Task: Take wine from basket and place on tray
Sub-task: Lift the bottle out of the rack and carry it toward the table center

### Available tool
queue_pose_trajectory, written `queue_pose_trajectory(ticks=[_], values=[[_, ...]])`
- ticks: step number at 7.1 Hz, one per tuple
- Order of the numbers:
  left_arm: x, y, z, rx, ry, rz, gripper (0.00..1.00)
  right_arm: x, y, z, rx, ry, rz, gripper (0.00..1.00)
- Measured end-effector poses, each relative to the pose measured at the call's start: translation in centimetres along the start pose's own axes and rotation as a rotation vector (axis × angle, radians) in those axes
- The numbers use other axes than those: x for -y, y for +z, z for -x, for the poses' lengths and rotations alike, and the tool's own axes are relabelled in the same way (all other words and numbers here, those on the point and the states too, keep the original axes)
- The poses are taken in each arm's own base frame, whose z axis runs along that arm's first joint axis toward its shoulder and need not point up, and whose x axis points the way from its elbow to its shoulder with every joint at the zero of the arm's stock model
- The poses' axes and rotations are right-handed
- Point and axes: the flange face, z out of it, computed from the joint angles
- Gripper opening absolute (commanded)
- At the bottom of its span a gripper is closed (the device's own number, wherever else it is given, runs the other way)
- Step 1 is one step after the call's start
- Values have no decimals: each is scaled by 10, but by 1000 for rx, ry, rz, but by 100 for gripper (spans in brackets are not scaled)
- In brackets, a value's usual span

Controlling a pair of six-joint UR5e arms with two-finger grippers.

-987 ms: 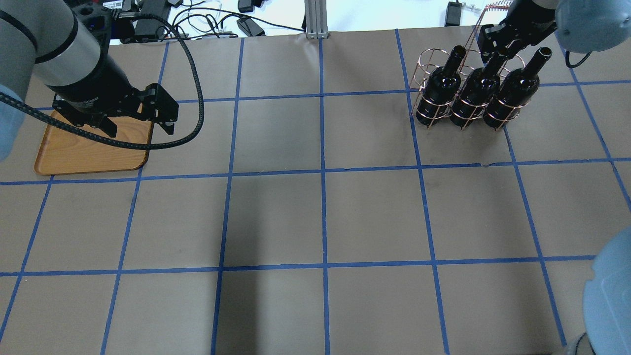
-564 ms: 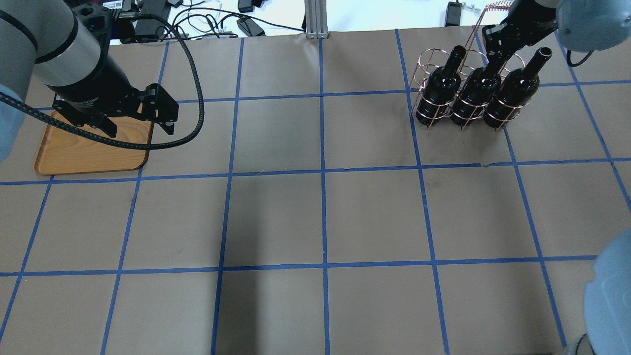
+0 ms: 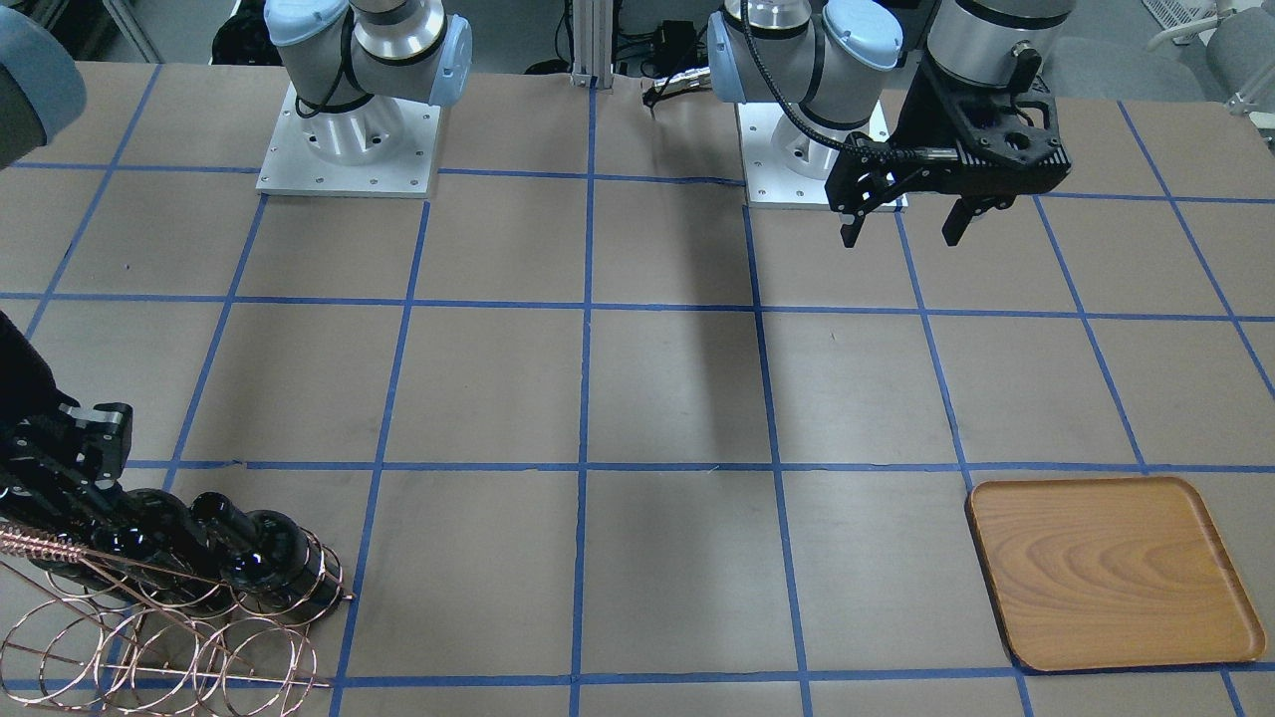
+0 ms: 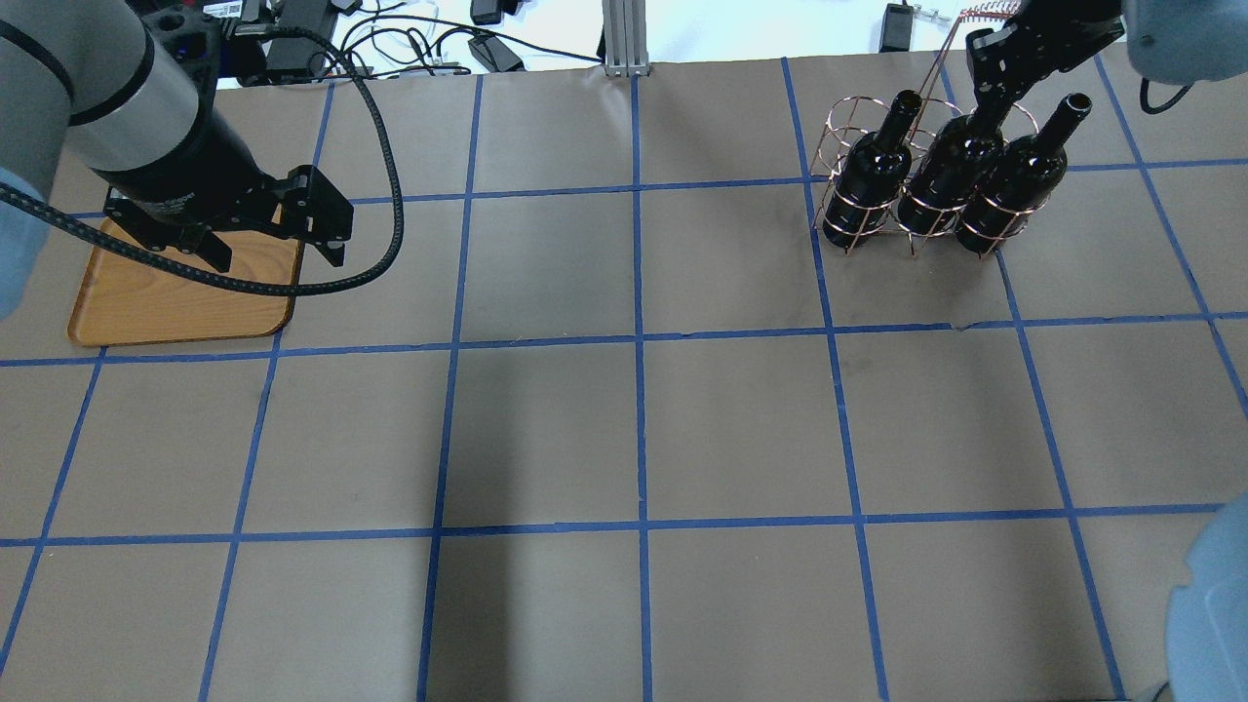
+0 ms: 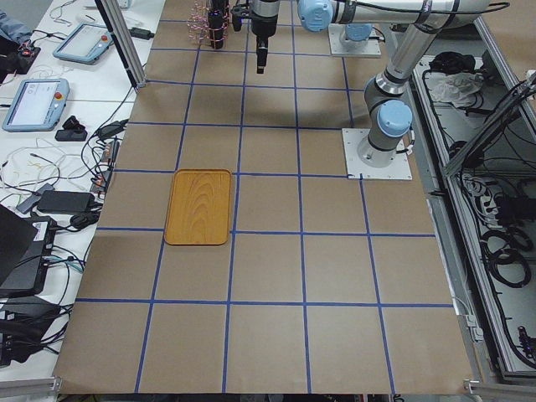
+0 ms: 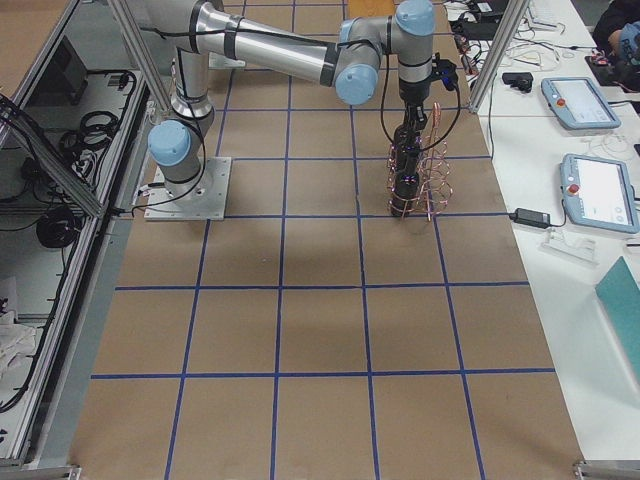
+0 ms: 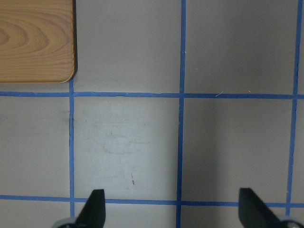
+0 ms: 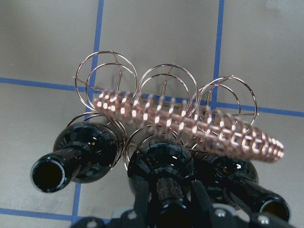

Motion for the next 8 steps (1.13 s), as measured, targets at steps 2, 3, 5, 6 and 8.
queue_pose_trajectory(ticks=[2,3,5,6,8], values=[[0,0,0,0,3,-1,100,-16,-53,7,1,-2,9,0],[0,0,-1,1,5,-1,100,-28,-76,13,0,-5,22,0],[0,0,0,2,7,-1,100,-52,-111,27,4,-13,54,0],[0,-1,1,2,24,-2,100,-60,-122,34,14,-17,67,0],[1,-6,6,7,147,-23,100,-66,-126,68,36,-6,96,0]])
